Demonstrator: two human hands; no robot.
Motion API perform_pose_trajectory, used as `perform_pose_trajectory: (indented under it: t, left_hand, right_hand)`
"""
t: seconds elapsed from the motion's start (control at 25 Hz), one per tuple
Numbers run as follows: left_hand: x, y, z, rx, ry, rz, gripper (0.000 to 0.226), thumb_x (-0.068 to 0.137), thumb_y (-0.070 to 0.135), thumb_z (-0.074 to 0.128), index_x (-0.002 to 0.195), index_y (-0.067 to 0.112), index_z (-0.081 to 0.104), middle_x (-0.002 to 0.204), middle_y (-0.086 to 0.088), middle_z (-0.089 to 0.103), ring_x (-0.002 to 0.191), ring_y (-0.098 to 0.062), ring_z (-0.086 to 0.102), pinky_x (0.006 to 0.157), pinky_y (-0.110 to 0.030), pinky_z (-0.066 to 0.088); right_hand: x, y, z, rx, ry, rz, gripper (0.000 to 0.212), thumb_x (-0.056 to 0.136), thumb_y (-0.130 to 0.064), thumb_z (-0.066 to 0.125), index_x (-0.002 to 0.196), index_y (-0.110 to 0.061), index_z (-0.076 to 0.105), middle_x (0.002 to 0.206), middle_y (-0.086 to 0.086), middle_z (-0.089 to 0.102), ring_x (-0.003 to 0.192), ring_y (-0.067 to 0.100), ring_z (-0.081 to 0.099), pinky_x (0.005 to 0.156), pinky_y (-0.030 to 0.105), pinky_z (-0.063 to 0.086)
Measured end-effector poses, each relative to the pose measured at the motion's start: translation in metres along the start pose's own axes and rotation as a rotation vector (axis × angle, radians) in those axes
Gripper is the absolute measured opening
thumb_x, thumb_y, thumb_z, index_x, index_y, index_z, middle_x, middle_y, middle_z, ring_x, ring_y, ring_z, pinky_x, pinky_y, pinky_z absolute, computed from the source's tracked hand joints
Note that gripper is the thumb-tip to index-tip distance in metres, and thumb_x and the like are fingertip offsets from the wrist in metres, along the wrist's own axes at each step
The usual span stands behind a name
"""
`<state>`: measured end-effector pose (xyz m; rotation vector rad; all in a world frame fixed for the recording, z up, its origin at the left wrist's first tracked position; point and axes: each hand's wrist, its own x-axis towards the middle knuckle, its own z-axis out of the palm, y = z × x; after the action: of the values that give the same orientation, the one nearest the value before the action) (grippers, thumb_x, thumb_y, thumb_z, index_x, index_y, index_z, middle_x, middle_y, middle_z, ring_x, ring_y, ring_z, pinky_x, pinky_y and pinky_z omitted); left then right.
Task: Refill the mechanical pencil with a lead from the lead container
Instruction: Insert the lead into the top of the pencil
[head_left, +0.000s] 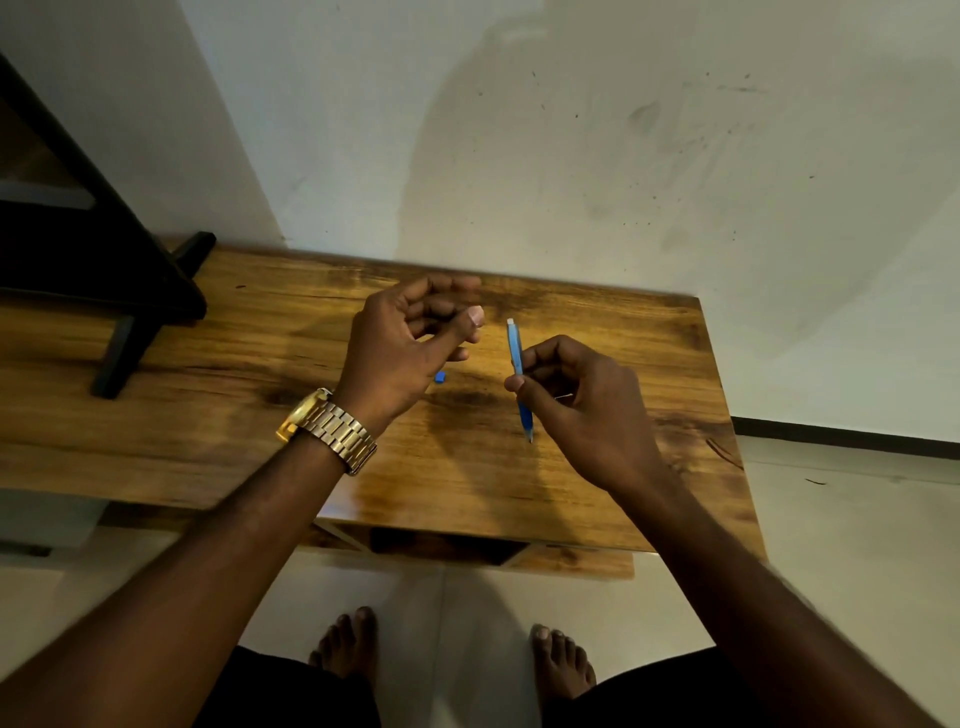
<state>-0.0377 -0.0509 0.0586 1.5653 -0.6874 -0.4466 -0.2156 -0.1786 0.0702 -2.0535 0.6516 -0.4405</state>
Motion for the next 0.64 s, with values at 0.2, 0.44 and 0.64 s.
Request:
perform_pose_trajectory:
  t: [0.2, 0.44, 0.64]
  left_hand:
    - [0.0000, 0.0027, -0.0006, -0.066, -0.023, -0.031, 0.016, 0.100, 0.017, 0.078, 0.115, 0.016, 0.082, 0.103, -0.003, 0.087, 0.097, -0.018, 0.085, 0.080, -0.029, 0.067]
    - [-0.0032, 0.0071, 0.0001, -0.159, -0.022, -0.092, 0.020, 0.098, 0.018, 0.079, 0.116, 0.010, 0.082, 0.111, -0.002, 0.086, 0.104, -0.017, 0.083, 0.083, -0.028, 0.067]
    - [-0.0028, 0.0079, -0.0012, -0.171, -0.065, -0.115, 0.012, 0.098, 0.020, 0.079, 0.108, 0.016, 0.085, 0.106, -0.003, 0.087, 0.095, -0.013, 0.083, 0.080, -0.025, 0.066]
  right_hand:
    - [-0.0002, 0.0015, 0.0042, -0.035, -0.008, -0.030, 0.012, 0.100, -0.023, 0.079, 0.110, -0.027, 0.074, 0.092, -0.013, 0.079, 0.086, 0.001, 0.077, 0.074, 0.013, 0.059]
    - [-0.0007, 0.0031, 0.0043, -0.057, 0.020, -0.033, 0.013, 0.100, -0.025, 0.079, 0.113, -0.024, 0.078, 0.093, -0.013, 0.078, 0.086, 0.003, 0.076, 0.074, 0.022, 0.062]
    - [-0.0006, 0.0021, 0.0045, -0.051, 0.034, -0.044, 0.014, 0.100, -0.024, 0.079, 0.113, -0.022, 0.080, 0.093, -0.014, 0.079, 0.085, 0.004, 0.077, 0.074, 0.023, 0.063]
